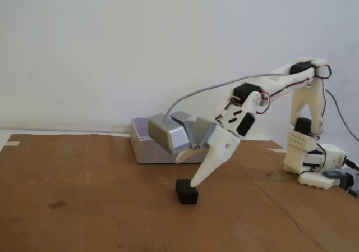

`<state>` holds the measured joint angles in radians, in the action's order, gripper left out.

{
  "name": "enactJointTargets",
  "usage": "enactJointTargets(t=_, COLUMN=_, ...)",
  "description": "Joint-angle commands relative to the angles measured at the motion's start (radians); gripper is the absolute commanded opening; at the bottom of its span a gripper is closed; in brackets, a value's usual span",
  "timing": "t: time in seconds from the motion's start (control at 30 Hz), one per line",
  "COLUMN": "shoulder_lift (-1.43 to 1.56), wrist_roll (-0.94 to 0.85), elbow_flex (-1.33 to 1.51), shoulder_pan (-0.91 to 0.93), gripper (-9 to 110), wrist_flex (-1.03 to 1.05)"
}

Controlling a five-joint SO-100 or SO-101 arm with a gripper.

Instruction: Grasp a block and put it in the box.

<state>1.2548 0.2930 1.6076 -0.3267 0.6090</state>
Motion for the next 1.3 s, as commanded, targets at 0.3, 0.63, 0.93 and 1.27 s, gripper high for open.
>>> enactJointTargets(t=0.3, shoulder_lift=-0.015, wrist_roll=0.006, elbow_flex=-0.118, shoulder_pan=0.0, gripper=50, wrist_flex=-0.044)
enactJointTargets(t=0.63, shoulder_lift=-0.063, wrist_roll=0.023, elbow_flex=-0.12, shoulder_pan=-0.021, gripper=50, wrist_flex=-0.054)
enactJointTargets(t=0.93, shoulder_lift=-0.078, wrist_roll=0.023, elbow_flex=-0.12, shoulder_pan=-0.014, gripper=50, wrist_flex=-0.066)
enactJointTargets(t=1.27, shoulder_lift=-0.086, wrist_roll=0.021, elbow_flex=-0.104, shoulder_pan=-0.008, gripper=50, wrist_flex=-0.091)
